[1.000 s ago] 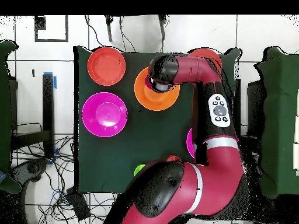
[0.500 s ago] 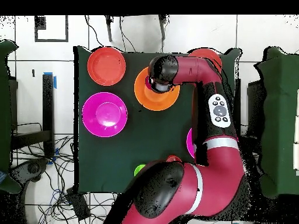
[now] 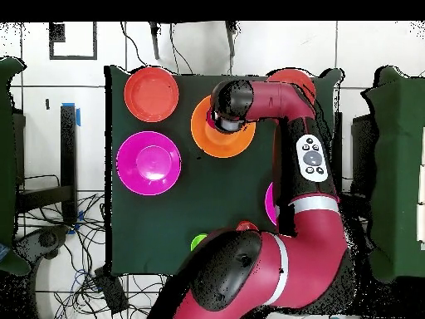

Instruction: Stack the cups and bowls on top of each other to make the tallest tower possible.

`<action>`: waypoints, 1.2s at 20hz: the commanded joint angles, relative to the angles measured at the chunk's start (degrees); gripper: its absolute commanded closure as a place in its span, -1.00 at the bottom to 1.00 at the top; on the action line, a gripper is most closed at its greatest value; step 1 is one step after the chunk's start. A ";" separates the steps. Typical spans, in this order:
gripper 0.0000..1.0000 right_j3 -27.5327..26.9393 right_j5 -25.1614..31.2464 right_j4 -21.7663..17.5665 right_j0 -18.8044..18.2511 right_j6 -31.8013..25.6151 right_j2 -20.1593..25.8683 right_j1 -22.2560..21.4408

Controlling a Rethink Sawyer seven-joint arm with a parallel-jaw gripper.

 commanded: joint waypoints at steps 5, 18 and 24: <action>1.00 5.47 5.70 0.48 1.44 -4.34 -0.70 -3.07; 1.00 5.26 5.54 0.10 1.74 -4.04 -0.59 -2.65; 1.00 4.27 5.65 -0.20 1.73 -4.81 -0.36 -1.97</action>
